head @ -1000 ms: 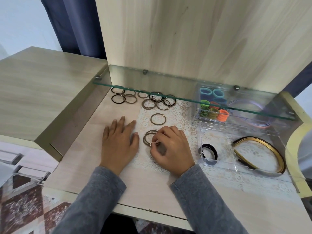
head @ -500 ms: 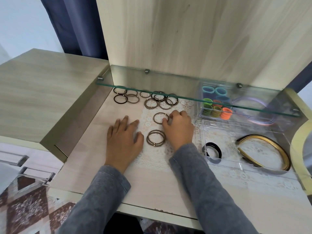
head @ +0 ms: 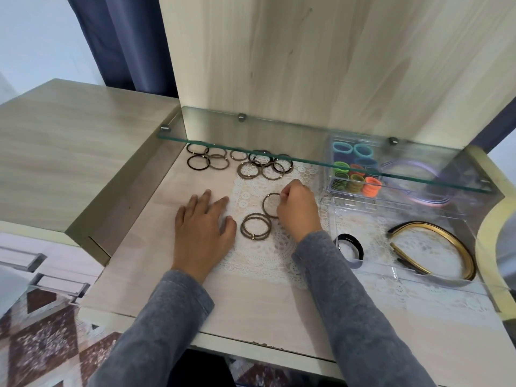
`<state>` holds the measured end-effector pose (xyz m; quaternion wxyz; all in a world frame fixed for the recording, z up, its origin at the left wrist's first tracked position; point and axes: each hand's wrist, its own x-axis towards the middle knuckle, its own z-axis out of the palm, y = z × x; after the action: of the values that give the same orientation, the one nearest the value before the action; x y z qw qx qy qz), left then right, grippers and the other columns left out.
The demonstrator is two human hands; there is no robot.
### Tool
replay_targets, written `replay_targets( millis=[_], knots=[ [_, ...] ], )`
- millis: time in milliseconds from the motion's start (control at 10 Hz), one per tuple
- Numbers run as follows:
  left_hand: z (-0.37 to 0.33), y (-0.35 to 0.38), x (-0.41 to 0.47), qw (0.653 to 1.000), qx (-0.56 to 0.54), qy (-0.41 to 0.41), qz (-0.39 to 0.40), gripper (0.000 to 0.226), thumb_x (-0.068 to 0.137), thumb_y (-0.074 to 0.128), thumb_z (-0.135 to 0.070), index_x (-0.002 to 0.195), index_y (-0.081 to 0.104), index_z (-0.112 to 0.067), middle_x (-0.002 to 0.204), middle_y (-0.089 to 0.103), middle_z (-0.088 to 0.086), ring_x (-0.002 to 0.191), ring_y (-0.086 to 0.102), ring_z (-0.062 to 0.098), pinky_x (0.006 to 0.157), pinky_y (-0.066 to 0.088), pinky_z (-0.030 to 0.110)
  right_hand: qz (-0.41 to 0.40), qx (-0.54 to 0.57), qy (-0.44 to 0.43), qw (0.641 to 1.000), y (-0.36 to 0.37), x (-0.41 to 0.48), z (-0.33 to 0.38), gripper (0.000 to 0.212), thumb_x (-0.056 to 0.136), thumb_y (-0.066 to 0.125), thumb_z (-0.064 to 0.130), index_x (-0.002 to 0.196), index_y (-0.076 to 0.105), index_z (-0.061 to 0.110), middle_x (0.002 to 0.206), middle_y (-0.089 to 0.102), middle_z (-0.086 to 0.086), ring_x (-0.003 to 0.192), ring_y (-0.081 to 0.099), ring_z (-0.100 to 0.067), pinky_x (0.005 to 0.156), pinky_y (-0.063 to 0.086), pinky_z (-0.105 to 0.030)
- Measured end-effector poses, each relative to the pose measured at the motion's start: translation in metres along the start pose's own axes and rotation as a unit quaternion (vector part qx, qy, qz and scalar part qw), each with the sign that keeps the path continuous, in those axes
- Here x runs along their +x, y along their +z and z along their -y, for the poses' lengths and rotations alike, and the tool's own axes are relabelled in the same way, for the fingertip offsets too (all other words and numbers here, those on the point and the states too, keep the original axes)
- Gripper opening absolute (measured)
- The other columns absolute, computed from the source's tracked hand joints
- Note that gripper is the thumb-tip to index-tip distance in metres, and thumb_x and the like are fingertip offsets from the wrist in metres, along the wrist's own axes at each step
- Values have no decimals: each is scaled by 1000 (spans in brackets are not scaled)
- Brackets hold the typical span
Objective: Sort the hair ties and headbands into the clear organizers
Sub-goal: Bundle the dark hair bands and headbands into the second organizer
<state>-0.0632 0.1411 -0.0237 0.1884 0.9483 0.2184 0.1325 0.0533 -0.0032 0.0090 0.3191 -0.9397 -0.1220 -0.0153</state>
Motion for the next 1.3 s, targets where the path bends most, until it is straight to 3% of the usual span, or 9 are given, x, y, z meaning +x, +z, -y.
replay_targets(
  millis=[200,300,500,800,1000,1300],
  knots=[
    [1,1,1,1000,0,2,-5,61,85,37,-42,140,55,-26,157,38,8,146,31,31,119,19,47,-66,107,-44,991,3,-22,-12,19,96,47,2,105,63,4,105,55,-10,83,45,-10,72,34,-6],
    [0,0,1,1000,-2,2,-6,61,85,37,-43,141,55,-27,157,38,7,146,30,31,120,18,47,-98,185,-85,974,4,-30,-15,14,94,51,3,98,65,6,100,57,-7,85,49,-2,76,36,-4],
    [2,2,0,1000,-3,2,-12,60,84,39,-43,139,56,-27,156,40,7,146,32,31,119,19,48,-128,217,-200,947,-2,-42,-13,10,92,58,2,97,66,4,95,58,-3,86,52,0,75,39,-8],
    [1,2,1,1000,-3,0,-6,60,85,37,-44,141,54,-30,158,37,5,147,29,29,120,16,45,-57,170,-344,922,-4,-57,-26,9,87,64,-3,94,68,0,97,58,-7,91,57,-14,81,50,-27],
    [2,3,1,1000,-10,1,-8,60,85,38,-44,141,54,-28,157,38,6,147,29,29,120,17,46,0,136,-354,925,-3,-58,-28,9,88,64,2,95,69,3,98,58,-4,89,57,-14,79,50,-31],
    [2,2,0,1000,-8,4,-2,61,86,36,-45,142,53,-29,159,36,6,148,28,29,120,16,45,20,123,-343,931,-2,-61,-30,10,85,62,3,93,68,6,98,57,-1,85,56,-14,73,50,-33]
  ],
)
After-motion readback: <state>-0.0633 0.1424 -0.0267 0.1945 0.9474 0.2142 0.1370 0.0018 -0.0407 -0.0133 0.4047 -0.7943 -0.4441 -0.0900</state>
